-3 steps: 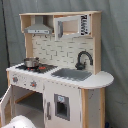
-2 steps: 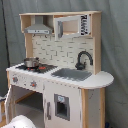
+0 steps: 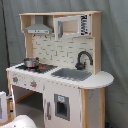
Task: Play with the kitchen
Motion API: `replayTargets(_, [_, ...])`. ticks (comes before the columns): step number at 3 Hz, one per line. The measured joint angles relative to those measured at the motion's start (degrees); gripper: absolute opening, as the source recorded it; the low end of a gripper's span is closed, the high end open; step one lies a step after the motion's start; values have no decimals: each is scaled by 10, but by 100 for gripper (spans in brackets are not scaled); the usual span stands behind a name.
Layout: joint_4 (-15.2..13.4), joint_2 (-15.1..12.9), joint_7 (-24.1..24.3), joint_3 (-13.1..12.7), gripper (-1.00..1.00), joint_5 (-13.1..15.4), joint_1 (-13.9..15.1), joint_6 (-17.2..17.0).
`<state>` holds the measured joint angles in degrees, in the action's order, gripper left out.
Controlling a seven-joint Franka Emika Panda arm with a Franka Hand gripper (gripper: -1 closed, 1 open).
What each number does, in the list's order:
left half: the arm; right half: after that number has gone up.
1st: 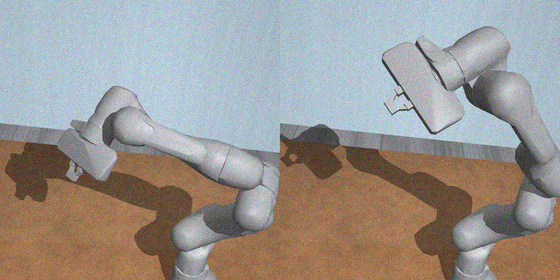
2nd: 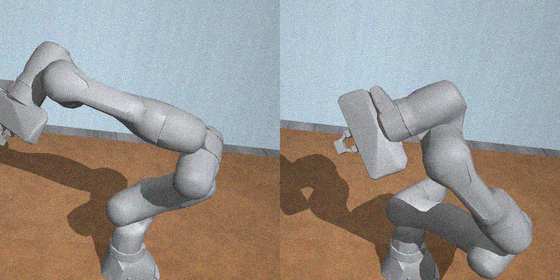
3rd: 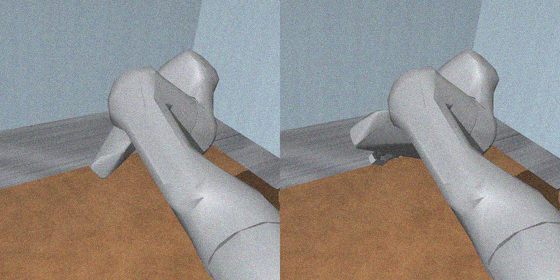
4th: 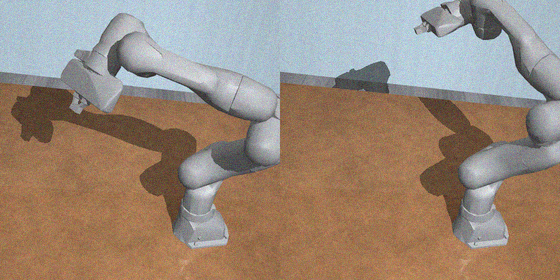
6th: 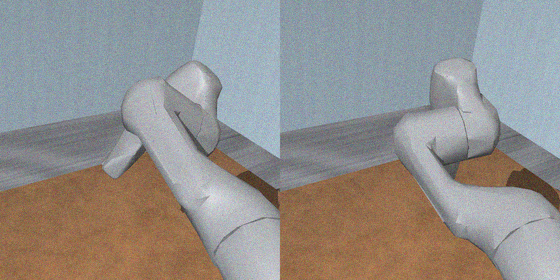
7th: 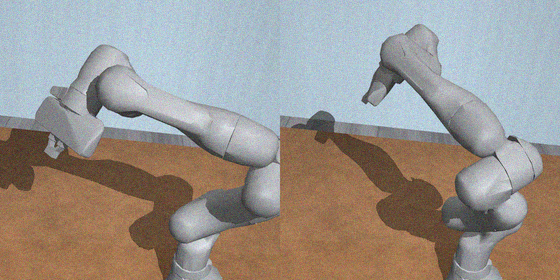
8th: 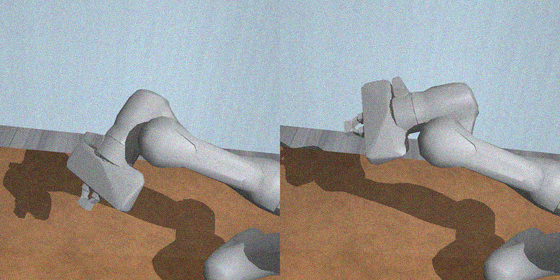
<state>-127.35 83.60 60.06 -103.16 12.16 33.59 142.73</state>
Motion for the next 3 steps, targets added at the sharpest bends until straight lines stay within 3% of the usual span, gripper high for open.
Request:
replayTargets(2, [0, 0, -61, 11, 100, 1, 77, 62])
replayTargets(3, [-5, 0, -95, 30, 100, 1, 118, 80])
